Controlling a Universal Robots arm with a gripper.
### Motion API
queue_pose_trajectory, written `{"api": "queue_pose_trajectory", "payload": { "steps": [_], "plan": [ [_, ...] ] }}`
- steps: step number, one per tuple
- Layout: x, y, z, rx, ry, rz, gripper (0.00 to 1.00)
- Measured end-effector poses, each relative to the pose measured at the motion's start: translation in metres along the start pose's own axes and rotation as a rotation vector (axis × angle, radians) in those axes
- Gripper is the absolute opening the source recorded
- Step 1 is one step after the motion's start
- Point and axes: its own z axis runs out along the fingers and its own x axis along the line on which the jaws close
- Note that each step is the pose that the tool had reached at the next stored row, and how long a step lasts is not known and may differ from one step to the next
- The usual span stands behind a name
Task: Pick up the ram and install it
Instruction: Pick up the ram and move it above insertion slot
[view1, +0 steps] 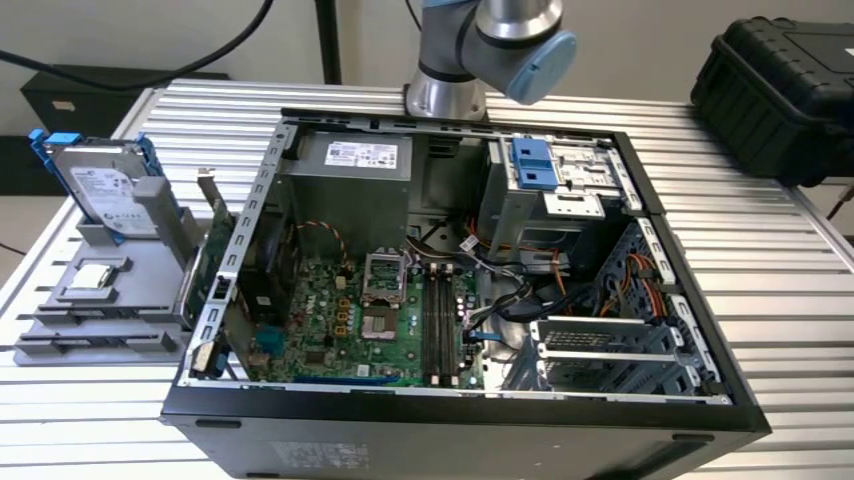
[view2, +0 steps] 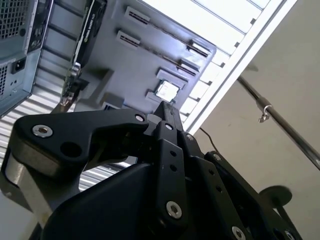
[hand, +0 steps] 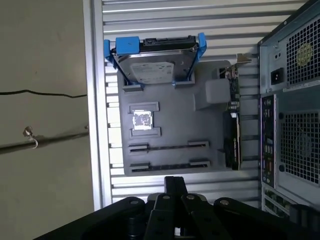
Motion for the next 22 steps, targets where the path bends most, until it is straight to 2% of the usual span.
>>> {"api": "queue_pose_trajectory", "payload": {
  "steps": [10, 22],
  "plan": [
    [-0.0032, -0.0030, -0.0002, -0.0001, 0.0046, -0.070, 0.00],
    [-0.0053, -0.0149, -0.0009, -0.0003, 0.0068, -0.106, 0.00]
  ]
}}
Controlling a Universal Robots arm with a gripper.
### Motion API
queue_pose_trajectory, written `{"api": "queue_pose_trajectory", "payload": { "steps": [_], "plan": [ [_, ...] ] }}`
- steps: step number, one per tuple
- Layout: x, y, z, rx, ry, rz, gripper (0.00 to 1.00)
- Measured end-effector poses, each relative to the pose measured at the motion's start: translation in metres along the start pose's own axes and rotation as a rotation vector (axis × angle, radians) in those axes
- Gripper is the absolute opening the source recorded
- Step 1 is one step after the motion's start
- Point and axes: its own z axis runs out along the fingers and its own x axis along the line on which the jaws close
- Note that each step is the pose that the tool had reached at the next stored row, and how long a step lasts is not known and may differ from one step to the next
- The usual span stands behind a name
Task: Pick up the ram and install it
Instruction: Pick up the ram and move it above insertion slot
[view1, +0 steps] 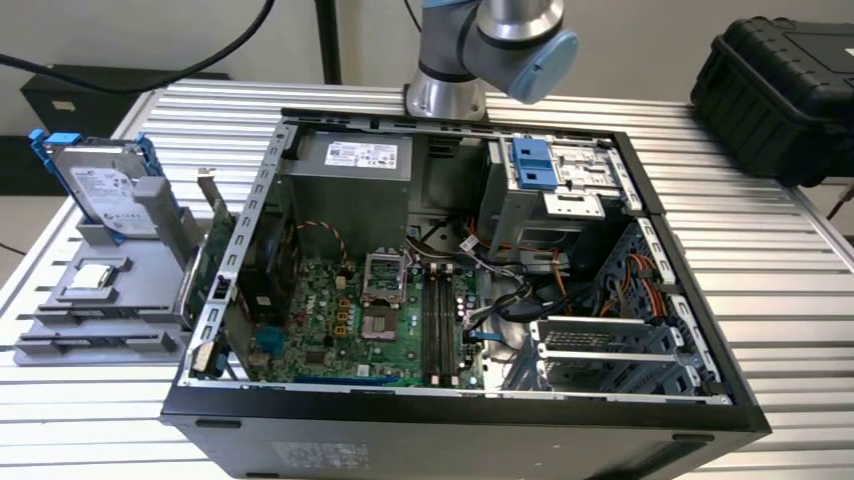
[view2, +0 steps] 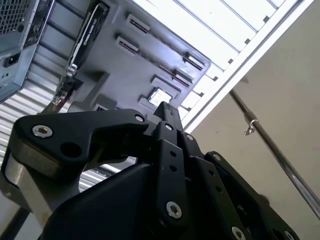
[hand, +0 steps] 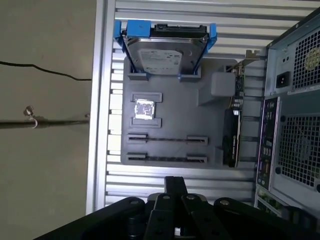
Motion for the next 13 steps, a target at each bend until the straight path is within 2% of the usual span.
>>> {"api": "queue_pose_trajectory", "payload": {
  "steps": [4, 13],
  "plan": [
    [-0.0020, -0.0030, -0.0002, -0.0001, 0.0005, -0.007, 0.00],
    [-0.0035, -0.0031, -0.0002, 0.0000, 0.0004, -0.007, 0.00]
  ]
}}
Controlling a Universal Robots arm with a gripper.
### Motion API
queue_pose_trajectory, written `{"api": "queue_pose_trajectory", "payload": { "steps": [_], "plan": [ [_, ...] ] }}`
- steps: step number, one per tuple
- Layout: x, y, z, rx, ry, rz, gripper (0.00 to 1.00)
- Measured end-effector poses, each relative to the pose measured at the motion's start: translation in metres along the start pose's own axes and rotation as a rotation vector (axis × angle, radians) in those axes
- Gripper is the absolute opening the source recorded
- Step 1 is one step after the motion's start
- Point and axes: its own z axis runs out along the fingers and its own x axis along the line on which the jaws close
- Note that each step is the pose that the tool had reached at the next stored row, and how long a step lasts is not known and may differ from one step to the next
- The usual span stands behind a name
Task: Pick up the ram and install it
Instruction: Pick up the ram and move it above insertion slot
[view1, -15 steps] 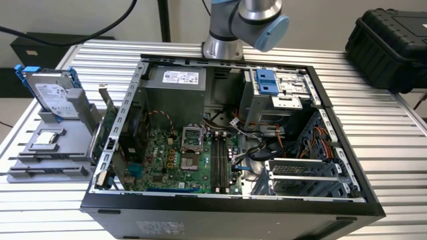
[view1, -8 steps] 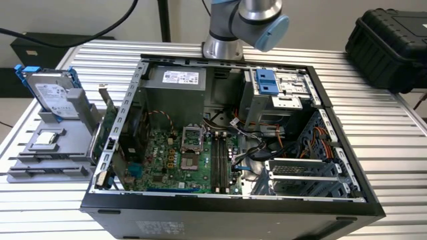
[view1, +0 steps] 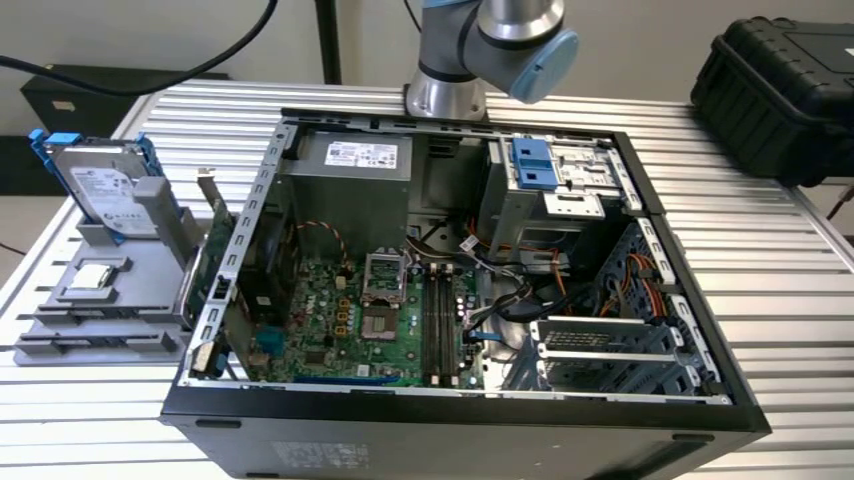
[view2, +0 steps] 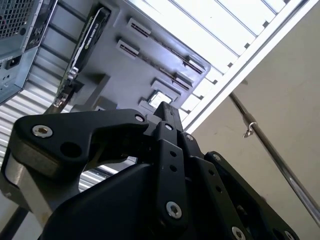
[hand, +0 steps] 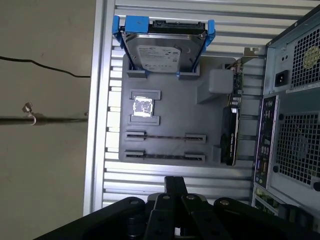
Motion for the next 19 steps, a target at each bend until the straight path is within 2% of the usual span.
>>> {"api": "queue_pose_trajectory", "payload": {
  "steps": [5, 6, 19],
  "plan": [
    [-0.0001, 0.0000, 0.0000, 0.0000, 0.0000, 0.000, 0.00],
    [-0.0001, 0.0000, 0.0000, 0.0000, 0.0000, 0.000, 1.00],
    [-0.0006, 0.0000, 0.0000, 0.0000, 0.0001, 0.000, 1.00]
  ]
}}
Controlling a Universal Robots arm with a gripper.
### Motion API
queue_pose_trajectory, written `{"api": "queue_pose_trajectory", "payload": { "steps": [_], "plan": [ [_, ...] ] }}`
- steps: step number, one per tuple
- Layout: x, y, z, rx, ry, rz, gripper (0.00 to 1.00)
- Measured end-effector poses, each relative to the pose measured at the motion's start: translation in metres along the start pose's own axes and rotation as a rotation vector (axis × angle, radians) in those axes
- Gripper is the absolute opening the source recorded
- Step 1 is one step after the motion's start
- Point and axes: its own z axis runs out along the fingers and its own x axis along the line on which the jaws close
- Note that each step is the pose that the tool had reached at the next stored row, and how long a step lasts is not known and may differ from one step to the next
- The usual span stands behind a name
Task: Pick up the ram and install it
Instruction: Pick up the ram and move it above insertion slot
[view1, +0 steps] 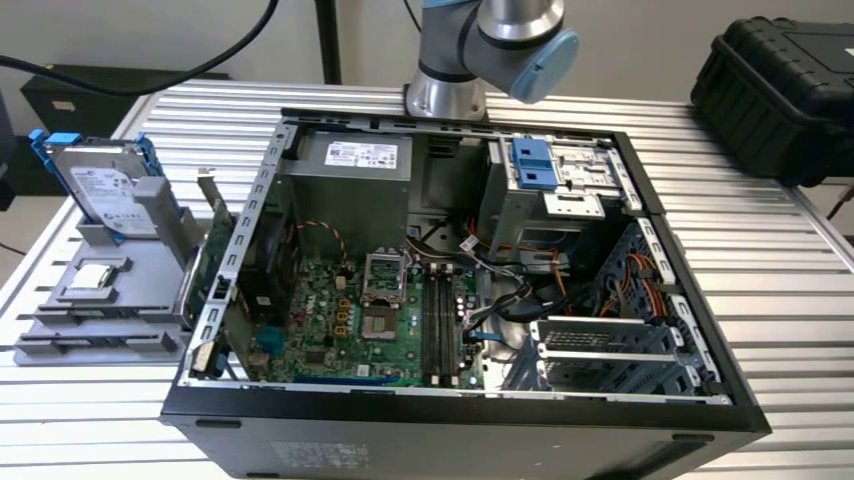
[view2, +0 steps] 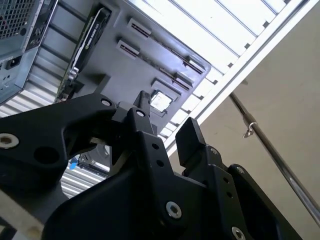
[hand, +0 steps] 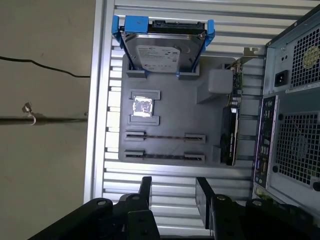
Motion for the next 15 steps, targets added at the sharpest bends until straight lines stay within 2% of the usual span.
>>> {"api": "queue_pose_trajectory", "payload": {
  "steps": [7, 15],
  "plan": [
    [-0.0001, 0.0000, 0.0000, 0.0001, 0.0002, -0.002, 1.00],
    [-0.0001, 0.0000, 0.0000, -0.0001, 0.0033, -0.052, 1.00]
  ]
}}
